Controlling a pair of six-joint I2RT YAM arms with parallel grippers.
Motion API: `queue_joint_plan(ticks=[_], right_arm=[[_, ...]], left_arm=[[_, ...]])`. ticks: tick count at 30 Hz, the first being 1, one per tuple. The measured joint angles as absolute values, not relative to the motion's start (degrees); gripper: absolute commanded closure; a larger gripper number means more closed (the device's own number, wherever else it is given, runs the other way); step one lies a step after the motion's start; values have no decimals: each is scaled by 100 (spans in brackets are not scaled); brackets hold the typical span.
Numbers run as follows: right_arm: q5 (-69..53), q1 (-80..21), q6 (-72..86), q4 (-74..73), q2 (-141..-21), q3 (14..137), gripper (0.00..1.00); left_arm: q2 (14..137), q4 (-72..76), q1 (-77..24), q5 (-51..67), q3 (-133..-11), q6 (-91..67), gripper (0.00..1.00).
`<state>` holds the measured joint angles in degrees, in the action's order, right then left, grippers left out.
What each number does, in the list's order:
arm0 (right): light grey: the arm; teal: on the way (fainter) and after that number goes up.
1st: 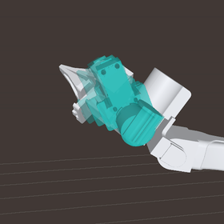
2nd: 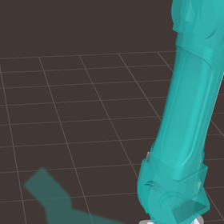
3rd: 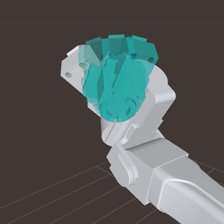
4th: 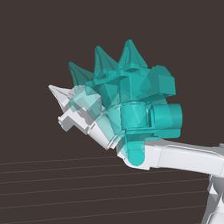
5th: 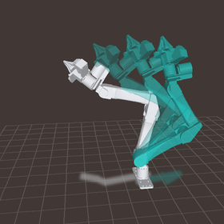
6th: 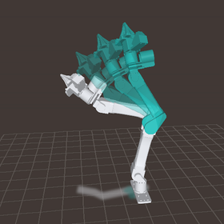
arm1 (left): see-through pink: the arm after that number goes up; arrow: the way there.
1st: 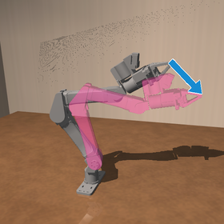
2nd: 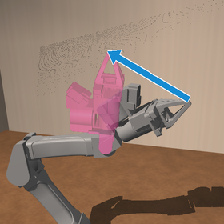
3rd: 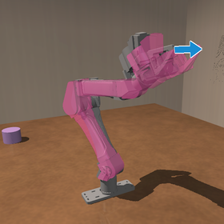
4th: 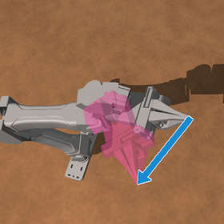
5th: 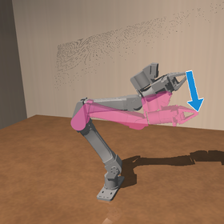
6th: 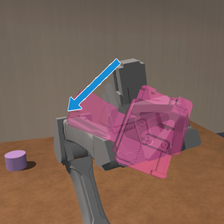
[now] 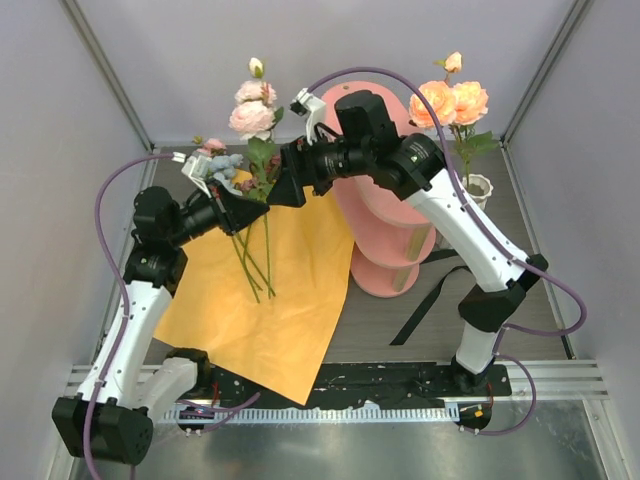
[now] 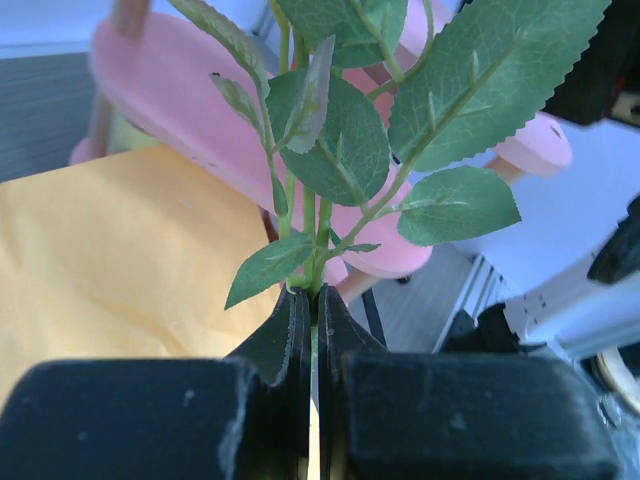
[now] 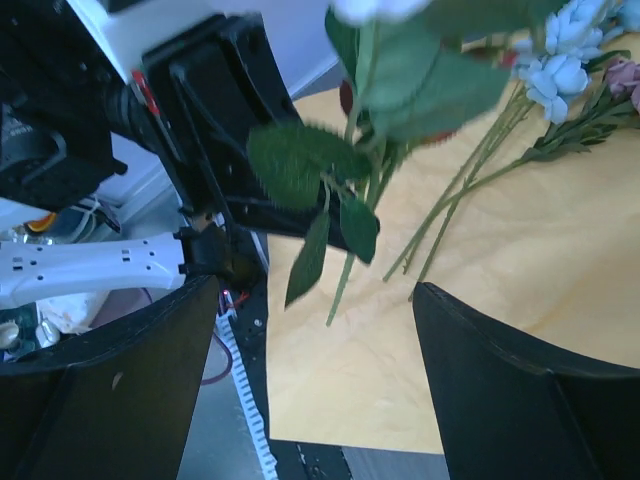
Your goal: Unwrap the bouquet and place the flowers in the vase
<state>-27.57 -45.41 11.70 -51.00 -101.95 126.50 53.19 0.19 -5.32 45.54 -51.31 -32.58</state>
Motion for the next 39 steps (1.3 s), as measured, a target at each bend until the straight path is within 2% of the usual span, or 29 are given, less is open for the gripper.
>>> queue_joint_plan(ticks=[11, 20, 26, 30, 31, 33, 34, 35, 37, 39], right_arm=[[-2484, -4488, 1669, -4989, -10464, 12954, 41], [-2408, -4506, 2147, -4097, -10298, 11887, 51], [-2383, -4606, 2314, -3699, -10256, 11705, 74], [-2359, -4683, 2349, -3461, -10108, 11550, 99], [-2353, -4687, 2342, -3428, -10071, 11511, 99], [-2359, -4689, 2357, -3323, -9977, 11421, 99], [-2333, -4694, 2335, -3295, -9926, 11393, 99], [-2290, -4696, 2300, -3271, -9880, 11367, 99], [-2143, -4720, 2117, -3269, -9762, 11356, 99], [-1922, -4733, 1870, -3216, -9515, 11279, 99]], left_arm=[[5398, 16, -1050, 4762, -5251, -2930, 100], [5360, 108, -1083, 4724, -5251, -3063, 100], [5349, 117, -1090, 4663, -5251, -3151, 100], [5299, 178, -1098, 4672, -5251, -3179, 100], [5271, 191, -1100, 4681, -5251, -3203, 96], [5205, 235, -1116, 4654, -5258, -3242, 73], [5183, 235, -1122, 4630, -5271, -3245, 45], [5151, 226, -1127, 4609, -5286, -3273, 34], [5039, 196, -1129, 4536, -5295, -3234, 22], [4882, 178, -1129, 4445, -5288, -3212, 20]])
